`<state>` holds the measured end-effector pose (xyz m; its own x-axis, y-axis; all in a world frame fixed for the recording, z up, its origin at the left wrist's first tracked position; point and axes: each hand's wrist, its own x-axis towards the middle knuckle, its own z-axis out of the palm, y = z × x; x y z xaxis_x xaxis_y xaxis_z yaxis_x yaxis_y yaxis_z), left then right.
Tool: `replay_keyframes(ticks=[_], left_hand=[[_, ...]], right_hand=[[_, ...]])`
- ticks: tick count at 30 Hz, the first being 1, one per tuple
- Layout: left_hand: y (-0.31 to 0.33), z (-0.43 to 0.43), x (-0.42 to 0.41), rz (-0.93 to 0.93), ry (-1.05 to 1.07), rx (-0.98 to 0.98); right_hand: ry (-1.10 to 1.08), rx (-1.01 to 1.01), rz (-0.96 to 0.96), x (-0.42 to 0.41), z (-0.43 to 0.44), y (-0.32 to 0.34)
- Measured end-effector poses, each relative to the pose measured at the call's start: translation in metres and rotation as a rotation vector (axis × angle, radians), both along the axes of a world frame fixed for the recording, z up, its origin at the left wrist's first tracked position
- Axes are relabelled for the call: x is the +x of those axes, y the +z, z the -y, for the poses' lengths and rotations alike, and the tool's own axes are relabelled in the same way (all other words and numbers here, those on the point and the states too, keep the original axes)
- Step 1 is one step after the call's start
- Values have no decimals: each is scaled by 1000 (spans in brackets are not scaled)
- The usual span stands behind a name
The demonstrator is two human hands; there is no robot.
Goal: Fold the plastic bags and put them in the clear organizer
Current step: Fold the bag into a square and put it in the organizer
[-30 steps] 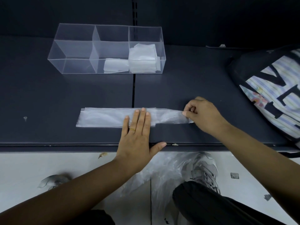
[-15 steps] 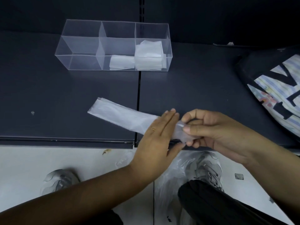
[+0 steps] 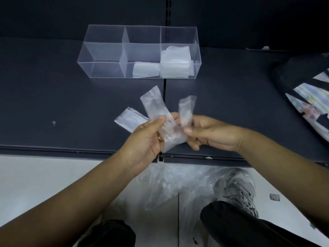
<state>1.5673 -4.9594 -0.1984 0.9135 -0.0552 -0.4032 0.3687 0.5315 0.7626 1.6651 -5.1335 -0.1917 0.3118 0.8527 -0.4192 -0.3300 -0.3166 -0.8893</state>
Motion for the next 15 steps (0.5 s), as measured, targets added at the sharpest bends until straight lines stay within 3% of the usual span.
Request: replay_keyframes(ticks=[8,15], left_hand=[[-10,-6,-5,-83,0,-64],[-6,4,-4,65,-189,163]], right_hand=[[-364,-39,365,0,1,18],[-106,-56,572,4,-30,43]])
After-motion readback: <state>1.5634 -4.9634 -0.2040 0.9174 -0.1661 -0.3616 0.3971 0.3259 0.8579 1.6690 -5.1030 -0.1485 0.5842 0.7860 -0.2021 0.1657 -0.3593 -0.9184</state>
